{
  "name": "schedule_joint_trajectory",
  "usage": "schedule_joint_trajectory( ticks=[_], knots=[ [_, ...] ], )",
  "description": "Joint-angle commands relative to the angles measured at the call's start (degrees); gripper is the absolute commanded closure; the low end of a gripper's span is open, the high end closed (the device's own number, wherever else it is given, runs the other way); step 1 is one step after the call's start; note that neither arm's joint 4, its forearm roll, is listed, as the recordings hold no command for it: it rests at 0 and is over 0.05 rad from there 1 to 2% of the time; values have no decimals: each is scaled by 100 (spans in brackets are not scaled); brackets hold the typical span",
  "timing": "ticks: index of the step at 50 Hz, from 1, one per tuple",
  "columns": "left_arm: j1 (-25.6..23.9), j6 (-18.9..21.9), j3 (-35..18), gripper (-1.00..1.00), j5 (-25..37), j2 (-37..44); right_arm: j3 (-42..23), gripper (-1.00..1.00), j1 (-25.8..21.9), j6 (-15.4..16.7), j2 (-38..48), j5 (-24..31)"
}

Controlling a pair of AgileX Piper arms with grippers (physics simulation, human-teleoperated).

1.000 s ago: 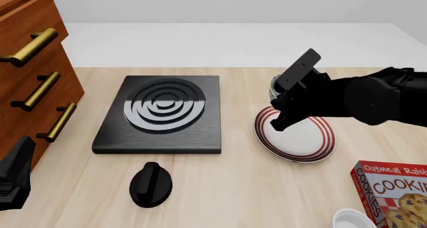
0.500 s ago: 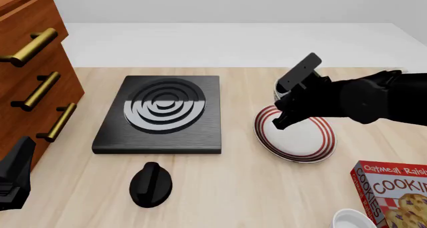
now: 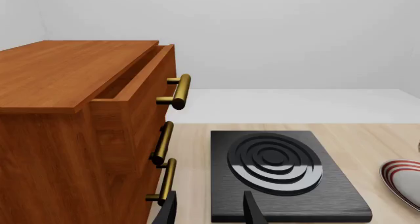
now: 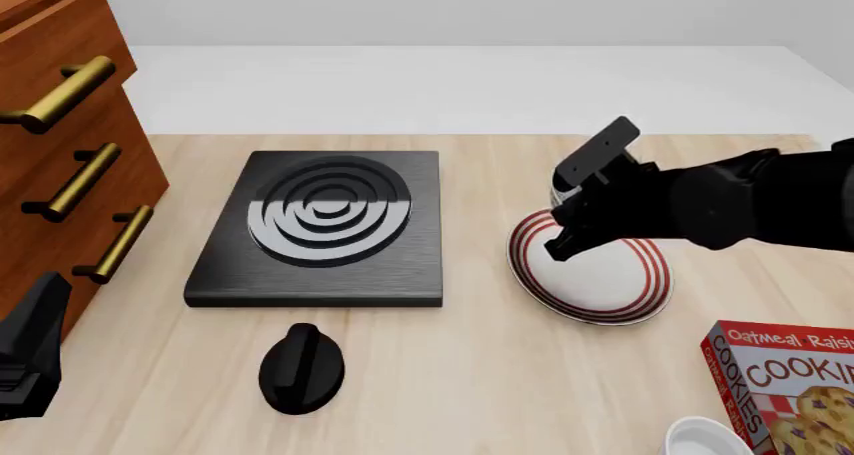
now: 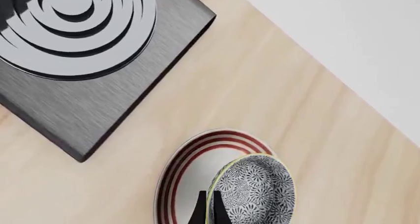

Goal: Pick the akita bowl on the ramekin and place it on the plate.

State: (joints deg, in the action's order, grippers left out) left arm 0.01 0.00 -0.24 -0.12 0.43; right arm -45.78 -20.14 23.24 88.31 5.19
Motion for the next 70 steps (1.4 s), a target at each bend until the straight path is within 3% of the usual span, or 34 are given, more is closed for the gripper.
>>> schedule_joint_trajectory(
  ticks=[1,70],
  knots=[
    [0,0,0,-100,0,0,-29,100,40,-51,139,-117],
    [0,0,0,-100,0,0,77,100,153,-303,793,-642]
  ],
)
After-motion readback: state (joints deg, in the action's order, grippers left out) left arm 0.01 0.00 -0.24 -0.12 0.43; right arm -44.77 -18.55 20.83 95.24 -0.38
